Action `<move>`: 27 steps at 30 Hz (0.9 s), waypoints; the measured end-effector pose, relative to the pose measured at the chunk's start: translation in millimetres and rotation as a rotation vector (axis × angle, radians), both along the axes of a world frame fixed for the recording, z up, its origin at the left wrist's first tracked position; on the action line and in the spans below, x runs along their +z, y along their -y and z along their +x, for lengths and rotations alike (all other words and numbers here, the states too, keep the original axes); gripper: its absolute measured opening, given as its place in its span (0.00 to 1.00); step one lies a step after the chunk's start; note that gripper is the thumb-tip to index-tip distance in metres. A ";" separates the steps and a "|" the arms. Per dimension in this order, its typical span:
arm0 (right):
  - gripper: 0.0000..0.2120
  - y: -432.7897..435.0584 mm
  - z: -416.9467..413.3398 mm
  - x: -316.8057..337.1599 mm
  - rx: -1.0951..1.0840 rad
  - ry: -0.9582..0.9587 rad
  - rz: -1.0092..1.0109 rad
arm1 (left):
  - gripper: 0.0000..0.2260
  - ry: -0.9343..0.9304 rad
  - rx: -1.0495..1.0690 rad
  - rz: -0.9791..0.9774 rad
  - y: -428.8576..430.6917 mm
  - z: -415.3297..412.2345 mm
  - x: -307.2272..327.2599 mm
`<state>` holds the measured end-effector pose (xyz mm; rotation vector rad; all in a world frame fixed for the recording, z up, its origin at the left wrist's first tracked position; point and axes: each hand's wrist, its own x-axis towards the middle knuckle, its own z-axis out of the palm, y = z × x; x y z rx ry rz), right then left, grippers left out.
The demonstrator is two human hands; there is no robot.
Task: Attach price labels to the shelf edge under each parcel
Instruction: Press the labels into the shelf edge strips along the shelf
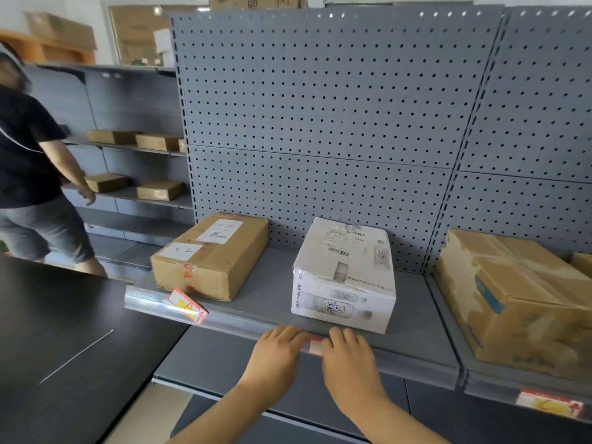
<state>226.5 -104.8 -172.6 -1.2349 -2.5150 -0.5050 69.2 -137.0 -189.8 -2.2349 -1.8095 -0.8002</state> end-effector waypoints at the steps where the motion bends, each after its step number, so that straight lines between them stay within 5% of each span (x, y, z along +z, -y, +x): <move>1: 0.15 -0.5 -4.8 -1.0 0.017 -0.019 -0.002 | 0.21 0.002 0.020 0.007 2.7 -6.7 3.8; 12: 0.12 5.7 -115.3 -6.7 0.245 -0.267 -0.110 | 0.12 -0.033 0.299 0.013 19.7 -151.9 43.0; 18: 0.11 8.2 -197.5 -6.8 0.154 -0.429 -0.259 | 0.22 -0.184 0.194 -0.009 15.7 -229.4 40.3; 27: 0.07 23.9 -261.5 5.1 0.004 -0.461 -0.278 | 0.18 -0.289 0.030 -0.047 8.9 -271.5 32.0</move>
